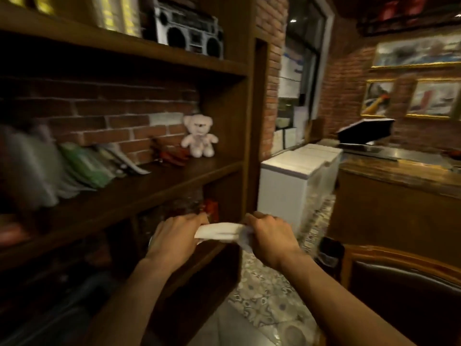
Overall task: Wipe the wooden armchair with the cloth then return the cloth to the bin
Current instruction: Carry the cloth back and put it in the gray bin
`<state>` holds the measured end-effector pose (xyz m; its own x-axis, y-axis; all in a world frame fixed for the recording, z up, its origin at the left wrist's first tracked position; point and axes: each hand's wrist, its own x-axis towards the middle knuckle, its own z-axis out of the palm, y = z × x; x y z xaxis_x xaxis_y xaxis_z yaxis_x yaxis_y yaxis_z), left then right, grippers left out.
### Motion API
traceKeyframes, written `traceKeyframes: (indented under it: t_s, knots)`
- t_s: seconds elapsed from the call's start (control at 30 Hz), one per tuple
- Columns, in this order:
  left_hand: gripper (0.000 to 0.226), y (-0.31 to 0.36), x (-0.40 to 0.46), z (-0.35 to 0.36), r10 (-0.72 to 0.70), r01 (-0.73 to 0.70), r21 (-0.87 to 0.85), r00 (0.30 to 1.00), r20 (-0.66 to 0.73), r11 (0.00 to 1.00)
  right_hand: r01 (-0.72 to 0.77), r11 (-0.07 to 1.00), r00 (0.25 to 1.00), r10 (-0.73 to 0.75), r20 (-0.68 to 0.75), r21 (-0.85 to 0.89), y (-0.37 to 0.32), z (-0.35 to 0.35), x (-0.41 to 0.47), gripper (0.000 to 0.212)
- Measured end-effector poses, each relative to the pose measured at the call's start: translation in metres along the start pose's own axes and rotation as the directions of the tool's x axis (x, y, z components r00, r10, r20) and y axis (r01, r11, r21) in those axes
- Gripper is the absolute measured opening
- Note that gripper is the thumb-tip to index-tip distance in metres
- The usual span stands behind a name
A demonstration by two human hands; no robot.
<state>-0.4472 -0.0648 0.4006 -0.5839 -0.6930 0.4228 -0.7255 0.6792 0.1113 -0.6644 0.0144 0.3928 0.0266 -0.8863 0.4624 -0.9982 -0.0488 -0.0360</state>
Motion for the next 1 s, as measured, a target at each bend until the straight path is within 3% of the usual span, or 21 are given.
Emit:
traceKeyframes:
  t_s: [0.23, 0.5, 0.67, 1.0]
  knots:
    - [0.027, -0.098, -0.109, -0.068, -0.321, 0.319, 0.161, 0.947, -0.014, 0.934, 0.275, 0.952, 0.959, -0.281, 0.026, 0.137, -0.145, 0.021, 0.055, 0.033]
    - [0.030, -0.150, -0.226, -0.127, -0.632, 0.624, 0.342, 0.768, -0.105, 0.702, 0.537, 0.754, 0.823, -0.566, -0.041, 0.379, -0.284, 0.048, 0.072, 0.026]
    - [0.026, -0.163, -0.262, -0.130, -0.705, 0.699, 0.357, 0.696, -0.141, 0.619, 0.591, 0.685, 0.777, -0.625, -0.074, 0.427, -0.326, 0.068, 0.070, 0.033]
    - [0.036, -0.221, -0.315, -0.076, -0.782, 0.766, 0.289, 0.618, -0.081, 0.575, 0.558, 0.705, 0.770, -0.636, 0.042, 0.437, -0.384, 0.135, 0.055, 0.041]
